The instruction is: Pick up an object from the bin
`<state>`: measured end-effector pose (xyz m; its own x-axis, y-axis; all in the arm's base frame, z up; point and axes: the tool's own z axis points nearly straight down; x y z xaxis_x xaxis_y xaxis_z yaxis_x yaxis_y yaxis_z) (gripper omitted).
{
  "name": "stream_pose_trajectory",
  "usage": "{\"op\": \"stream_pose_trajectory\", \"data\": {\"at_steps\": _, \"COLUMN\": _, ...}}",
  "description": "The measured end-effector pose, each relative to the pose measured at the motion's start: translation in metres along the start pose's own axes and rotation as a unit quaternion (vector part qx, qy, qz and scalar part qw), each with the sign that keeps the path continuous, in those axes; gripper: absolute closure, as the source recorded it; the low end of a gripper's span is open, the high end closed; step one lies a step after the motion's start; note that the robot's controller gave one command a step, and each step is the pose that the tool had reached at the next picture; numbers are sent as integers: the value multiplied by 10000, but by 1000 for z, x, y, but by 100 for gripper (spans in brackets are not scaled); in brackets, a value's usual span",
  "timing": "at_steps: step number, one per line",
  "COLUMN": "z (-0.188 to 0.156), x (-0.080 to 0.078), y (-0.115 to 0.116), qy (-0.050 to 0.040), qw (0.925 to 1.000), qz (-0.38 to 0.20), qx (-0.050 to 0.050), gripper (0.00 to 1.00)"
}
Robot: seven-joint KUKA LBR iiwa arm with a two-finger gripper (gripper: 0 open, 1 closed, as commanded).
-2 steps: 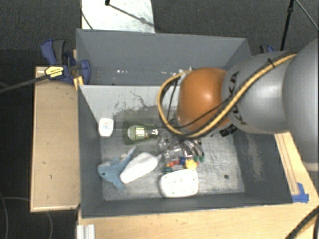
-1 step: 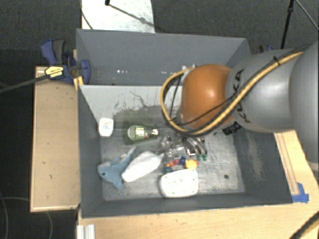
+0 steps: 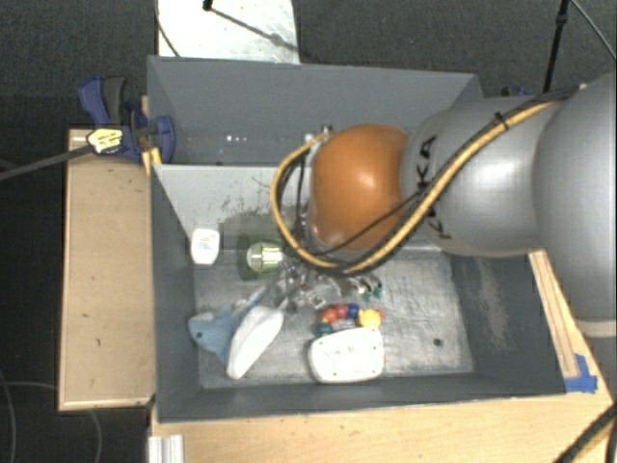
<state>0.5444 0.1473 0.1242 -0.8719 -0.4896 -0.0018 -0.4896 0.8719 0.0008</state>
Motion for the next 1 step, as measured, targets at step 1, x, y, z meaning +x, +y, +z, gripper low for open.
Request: {"op": "stream_pose_trajectory", "data": {"at_steps": 1, "z": 0, "x": 0, "y": 0, "qy": 0, "qw": 10000, "qz": 5, "qx": -1, "gripper": 100}}
